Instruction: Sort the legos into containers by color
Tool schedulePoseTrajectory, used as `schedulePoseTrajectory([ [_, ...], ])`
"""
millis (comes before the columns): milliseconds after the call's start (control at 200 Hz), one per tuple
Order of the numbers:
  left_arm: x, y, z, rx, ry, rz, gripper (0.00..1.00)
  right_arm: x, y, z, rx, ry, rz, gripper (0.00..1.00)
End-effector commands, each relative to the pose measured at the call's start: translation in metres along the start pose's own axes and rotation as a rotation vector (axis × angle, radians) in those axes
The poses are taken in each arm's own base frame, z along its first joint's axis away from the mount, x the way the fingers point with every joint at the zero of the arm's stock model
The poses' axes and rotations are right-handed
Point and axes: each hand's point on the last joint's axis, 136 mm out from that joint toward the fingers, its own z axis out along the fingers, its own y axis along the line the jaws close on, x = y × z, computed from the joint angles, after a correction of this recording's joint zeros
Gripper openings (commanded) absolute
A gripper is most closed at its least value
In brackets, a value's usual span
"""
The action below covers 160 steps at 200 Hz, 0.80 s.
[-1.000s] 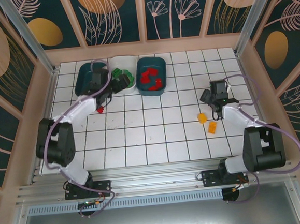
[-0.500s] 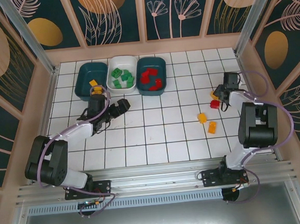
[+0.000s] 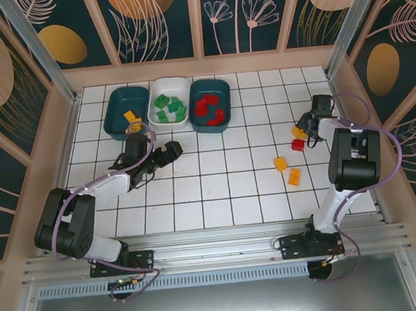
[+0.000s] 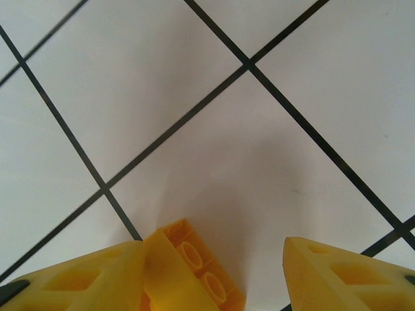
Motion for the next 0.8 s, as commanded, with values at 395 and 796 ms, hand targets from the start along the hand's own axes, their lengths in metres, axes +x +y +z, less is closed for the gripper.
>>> schedulePoseTrajectory([
  [395, -0.003, -0.009, -0.001, 0.033, -0.01, 0.013, 0.98, 0.006, -0.044, -0.019, 0.109, -0.031, 0.072, 0.58],
  [796, -0.001, -0.008, -0.001, 0.029, -0.009, 0.014, 0.98, 0.002, -0.028, -0.039, 0.016, -0.065, 0.062, 0.6],
])
